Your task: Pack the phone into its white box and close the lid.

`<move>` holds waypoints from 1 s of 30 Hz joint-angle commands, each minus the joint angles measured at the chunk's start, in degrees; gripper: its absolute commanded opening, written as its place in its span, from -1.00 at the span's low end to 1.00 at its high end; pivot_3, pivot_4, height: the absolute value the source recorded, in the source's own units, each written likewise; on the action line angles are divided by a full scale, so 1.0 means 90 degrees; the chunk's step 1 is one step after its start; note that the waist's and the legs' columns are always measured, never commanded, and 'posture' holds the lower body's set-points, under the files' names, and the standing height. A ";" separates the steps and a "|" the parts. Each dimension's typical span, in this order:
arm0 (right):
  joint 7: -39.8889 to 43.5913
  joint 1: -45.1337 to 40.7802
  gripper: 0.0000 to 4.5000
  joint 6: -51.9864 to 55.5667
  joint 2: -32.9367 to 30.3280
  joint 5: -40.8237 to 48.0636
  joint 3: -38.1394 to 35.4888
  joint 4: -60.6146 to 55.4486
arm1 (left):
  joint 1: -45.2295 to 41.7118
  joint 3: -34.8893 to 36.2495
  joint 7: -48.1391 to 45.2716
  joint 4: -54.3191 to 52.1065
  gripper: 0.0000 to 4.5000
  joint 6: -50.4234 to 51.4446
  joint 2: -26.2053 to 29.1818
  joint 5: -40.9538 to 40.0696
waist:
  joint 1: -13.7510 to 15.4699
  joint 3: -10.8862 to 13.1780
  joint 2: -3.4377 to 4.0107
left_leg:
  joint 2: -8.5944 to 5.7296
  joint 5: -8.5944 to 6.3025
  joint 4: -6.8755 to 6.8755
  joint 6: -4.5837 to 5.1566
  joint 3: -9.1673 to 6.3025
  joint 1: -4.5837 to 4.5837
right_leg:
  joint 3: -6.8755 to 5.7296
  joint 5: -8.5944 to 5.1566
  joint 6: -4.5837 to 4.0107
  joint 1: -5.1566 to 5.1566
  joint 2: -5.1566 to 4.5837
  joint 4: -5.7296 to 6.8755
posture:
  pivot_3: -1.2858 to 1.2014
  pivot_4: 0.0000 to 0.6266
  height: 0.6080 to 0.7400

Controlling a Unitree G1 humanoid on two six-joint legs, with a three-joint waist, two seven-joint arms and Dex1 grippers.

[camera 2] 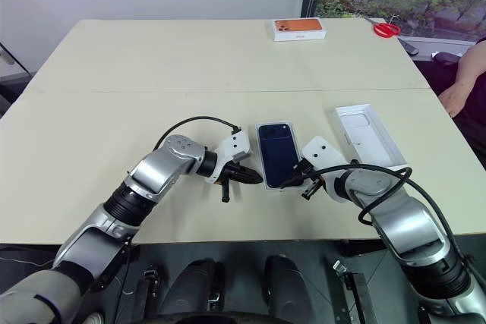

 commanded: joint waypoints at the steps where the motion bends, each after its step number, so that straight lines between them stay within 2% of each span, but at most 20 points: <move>1: 0.0142 0.0031 -1.00 -0.0091 0.0023 0.0213 0.0118 -0.0376 | -0.0193 -0.0031 0.0018 -0.0130 -0.99 -0.0134 -0.0232 -0.0127 | 0.0000 0.0000 0.0000 | 0.0000 0.0000 0.0000 0.0000 0.0000 0.0000 | 0.0000 0.0000 0.0000 0.0000 0.0000 0.0000 | 0.03 -0.52 1.00; 17: 0.0234 0.0031 -1.00 -0.0141 -0.0087 0.0248 -0.0019 -0.0220 | -0.0208 0.0186 0.0157 -0.0035 -0.99 -0.0109 -0.0219 -0.0195 | -0.0004 0.0000 0.0000 | 0.0000 0.0000 0.0000 0.0000 0.0000 0.0003 | 0.0000 0.0000 0.0000 0.0002 0.0001 0.0000 | 0.03 -0.52 1.00; 21: 0.0249 0.0017 -0.43 -0.0071 -0.0108 0.0273 -0.0240 -0.0128 | -0.0148 0.0200 0.0094 -0.0196 -1.00 -0.0081 -0.0140 -0.0236 | -0.0004 0.0000 0.0000 | 0.0000 0.0000 0.0000 0.0000 0.0000 0.0003 | 0.0000 0.0000 0.0000 0.0002 0.0001 0.0000 | 0.03 -0.52 1.00; 26: 0.0291 0.0083 0.73 -0.0168 -0.0691 0.0107 -0.0577 -0.0214 | 0.0009 0.0486 -0.0195 -0.0592 -1.00 -0.0077 0.0237 -0.0556 | -0.0006 0.0000 0.0000 | 0.0001 0.0000 0.0000 0.0000 -0.0001 0.0003 | 0.0001 0.0000 0.0000 0.0002 0.0000 0.0000 | 0.03 -0.52 1.00; 27: 0.0317 0.0080 0.90 -0.0171 -0.0778 0.0122 -0.0686 -0.0234 | 0.0029 0.0550 -0.0217 -0.0653 -1.00 -0.0104 0.0311 -0.0612 | -0.0006 0.0000 0.0000 | 0.0001 0.0000 -0.0001 0.0000 0.0000 0.0003 | 0.0001 0.0000 0.0000 0.0001 0.0000 0.0000 | 0.03 -0.52 1.00; 30: 0.0348 -0.0183 0.90 0.0104 -0.0762 0.0307 -0.1269 -0.0162 | 0.0060 0.0910 -0.0266 -0.0773 -1.00 -0.0222 0.0586 -0.0813 | -0.0023 0.0000 0.0001 | 0.0002 0.0000 -0.0001 0.0000 0.0000 0.0004 | 0.0003 0.0000 -0.0001 0.0002 0.0001 0.0000 | 0.03 -0.52 1.00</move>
